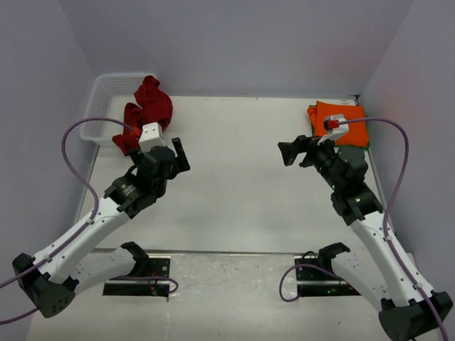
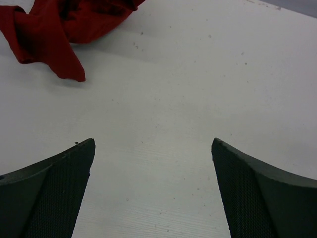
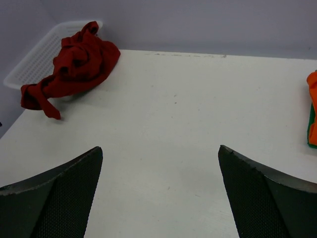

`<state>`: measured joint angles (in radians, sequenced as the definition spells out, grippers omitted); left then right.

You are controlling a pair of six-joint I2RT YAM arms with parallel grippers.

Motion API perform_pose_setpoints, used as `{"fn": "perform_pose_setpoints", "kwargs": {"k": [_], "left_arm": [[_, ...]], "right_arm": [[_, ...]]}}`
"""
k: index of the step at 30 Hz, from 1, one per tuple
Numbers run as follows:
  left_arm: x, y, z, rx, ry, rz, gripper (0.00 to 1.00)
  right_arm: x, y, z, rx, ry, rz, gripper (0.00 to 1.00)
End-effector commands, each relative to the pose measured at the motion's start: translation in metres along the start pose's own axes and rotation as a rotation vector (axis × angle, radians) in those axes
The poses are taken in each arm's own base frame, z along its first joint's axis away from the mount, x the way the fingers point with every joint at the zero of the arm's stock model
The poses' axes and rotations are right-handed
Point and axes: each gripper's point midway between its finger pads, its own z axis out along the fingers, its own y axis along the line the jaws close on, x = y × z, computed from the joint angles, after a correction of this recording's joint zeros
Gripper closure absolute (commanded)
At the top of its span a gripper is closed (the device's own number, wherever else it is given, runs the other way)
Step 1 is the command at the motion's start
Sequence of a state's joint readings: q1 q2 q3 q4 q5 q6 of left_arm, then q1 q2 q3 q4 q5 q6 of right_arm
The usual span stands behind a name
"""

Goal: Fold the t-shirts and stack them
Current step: Grab crumpled tshirt from bin with the left arm

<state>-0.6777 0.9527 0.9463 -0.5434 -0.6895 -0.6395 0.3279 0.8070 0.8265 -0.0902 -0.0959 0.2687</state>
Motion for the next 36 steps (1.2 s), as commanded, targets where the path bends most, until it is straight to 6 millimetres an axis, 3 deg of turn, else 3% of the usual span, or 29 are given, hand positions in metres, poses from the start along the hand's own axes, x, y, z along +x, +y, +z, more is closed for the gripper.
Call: {"fn": "perform_pose_setpoints", "kwargs": {"k": [1, 5, 7, 8, 9, 11, 12, 14, 15, 16, 18, 20, 21, 22, 23, 25, 32, 36], "left_arm": [[-0.021, -0.015, -0.002, 0.026, -0.016, 0.005, 0.00], [-0.021, -0.012, 0.018, -0.068, 0.018, 0.058, 0.00], [-0.039, -0.009, 0.030, -0.130, 0.007, 0.063, 0.00], [-0.033, -0.003, 0.037, -0.162, 0.027, 0.079, 0.00], [-0.047, -0.003, 0.040, -0.174, 0.017, 0.066, 0.00], [-0.052, 0.014, 0.061, -0.278, 0.031, 0.099, 0.00], [-0.068, 0.018, 0.065, -0.309, 0.009, 0.102, 0.03], [-0.067, 0.039, 0.092, -0.414, 0.068, 0.149, 0.04], [-0.088, 0.036, 0.096, -0.417, 0.050, 0.139, 0.05], [-0.087, 0.040, 0.115, -0.438, 0.065, 0.154, 0.05], [-0.104, 0.029, 0.131, -0.376, 0.058, 0.169, 0.09], [-0.093, 0.033, 0.158, -0.370, 0.129, 0.179, 0.11], [-0.103, 0.029, 0.164, -0.357, 0.119, 0.178, 0.11], [-0.090, 0.035, 0.181, -0.374, 0.170, 0.200, 0.11], [-0.099, 0.031, 0.186, -0.369, 0.160, 0.195, 0.11], [-0.091, 0.032, 0.202, -0.369, 0.186, 0.230, 0.11], [-0.064, 0.019, 0.234, -0.286, 0.253, 0.244, 0.11], [-0.047, 0.029, 0.248, -0.320, 0.288, 0.263, 0.12]], "right_arm": [[-0.007, 0.002, 0.000, 0.019, 0.026, 0.017, 0.01], [-0.010, 0.011, 0.001, 0.004, 0.036, 0.003, 0.01], [0.003, 0.001, 0.007, 0.108, 0.133, 0.033, 0.01], [-0.004, 0.002, 0.014, 0.131, 0.125, 0.038, 0.01], [0.000, -0.002, 0.018, 0.169, 0.159, 0.036, 0.01], [0.011, 0.000, 0.022, 0.215, 0.223, 0.009, 0.01], [0.012, 0.001, 0.022, 0.225, 0.226, 0.005, 0.01], [0.016, 0.010, 0.022, 0.194, 0.214, -0.005, 0.01], [0.013, 0.017, 0.021, 0.159, 0.198, 0.000, 0.01], [0.015, 0.018, 0.021, 0.152, 0.201, -0.001, 0.01], [0.021, 0.018, 0.021, 0.159, 0.225, -0.006, 0.01], [0.024, 0.016, 0.021, 0.176, 0.235, -0.021, 0.01], [0.024, 0.014, 0.020, 0.182, 0.237, -0.031, 0.01], [0.024, 0.013, 0.018, 0.185, 0.233, -0.034, 0.01], [0.026, 0.011, 0.017, 0.190, 0.231, -0.037, 0.01], [0.023, 0.013, 0.014, 0.175, 0.203, -0.034, 0.01], [0.022, 0.013, 0.016, 0.179, 0.198, -0.039, 0.01], [0.027, 0.010, 0.019, 0.189, 0.205, -0.043, 0.01]]}}
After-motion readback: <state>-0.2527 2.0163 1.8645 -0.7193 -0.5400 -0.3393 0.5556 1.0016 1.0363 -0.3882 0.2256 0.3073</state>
